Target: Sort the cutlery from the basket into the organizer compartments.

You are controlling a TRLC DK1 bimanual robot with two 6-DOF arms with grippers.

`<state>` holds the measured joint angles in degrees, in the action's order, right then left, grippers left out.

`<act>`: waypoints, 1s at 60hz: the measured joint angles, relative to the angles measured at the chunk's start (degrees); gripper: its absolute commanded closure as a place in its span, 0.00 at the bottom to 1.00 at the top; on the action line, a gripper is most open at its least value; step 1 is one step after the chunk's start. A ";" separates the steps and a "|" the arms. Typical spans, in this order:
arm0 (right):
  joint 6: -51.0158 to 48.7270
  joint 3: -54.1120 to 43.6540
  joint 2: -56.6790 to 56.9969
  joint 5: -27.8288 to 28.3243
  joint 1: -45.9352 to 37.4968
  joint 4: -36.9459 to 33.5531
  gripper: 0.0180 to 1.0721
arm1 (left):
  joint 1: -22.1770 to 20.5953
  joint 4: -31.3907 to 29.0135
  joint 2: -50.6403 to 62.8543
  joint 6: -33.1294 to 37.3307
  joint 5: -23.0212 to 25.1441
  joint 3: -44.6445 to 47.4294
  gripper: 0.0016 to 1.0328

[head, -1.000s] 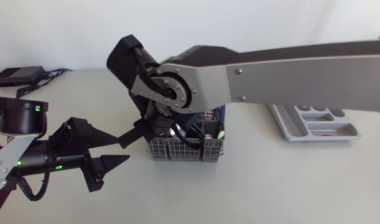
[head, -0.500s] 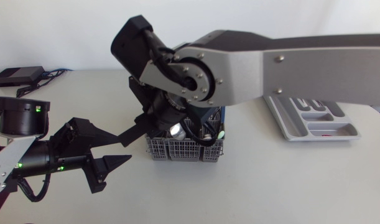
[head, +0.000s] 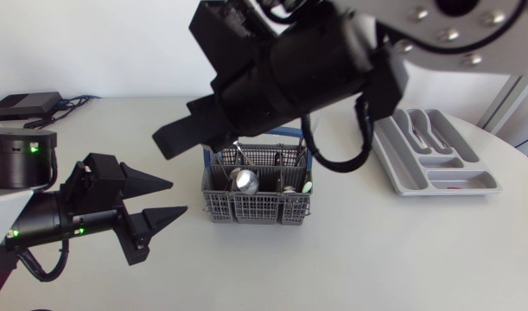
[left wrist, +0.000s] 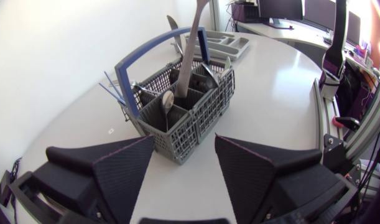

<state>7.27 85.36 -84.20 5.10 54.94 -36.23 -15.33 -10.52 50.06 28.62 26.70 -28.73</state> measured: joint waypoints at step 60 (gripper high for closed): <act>-7.80 -19.21 13.73 25.24 -0.26 -1.38 0.95 | -14.12 -15.08 -2.08 -0.07 15.17 -4.87 0.31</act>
<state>-0.54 66.15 -70.48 30.35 54.68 -37.60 -29.45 -25.61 47.99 28.56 41.87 -33.61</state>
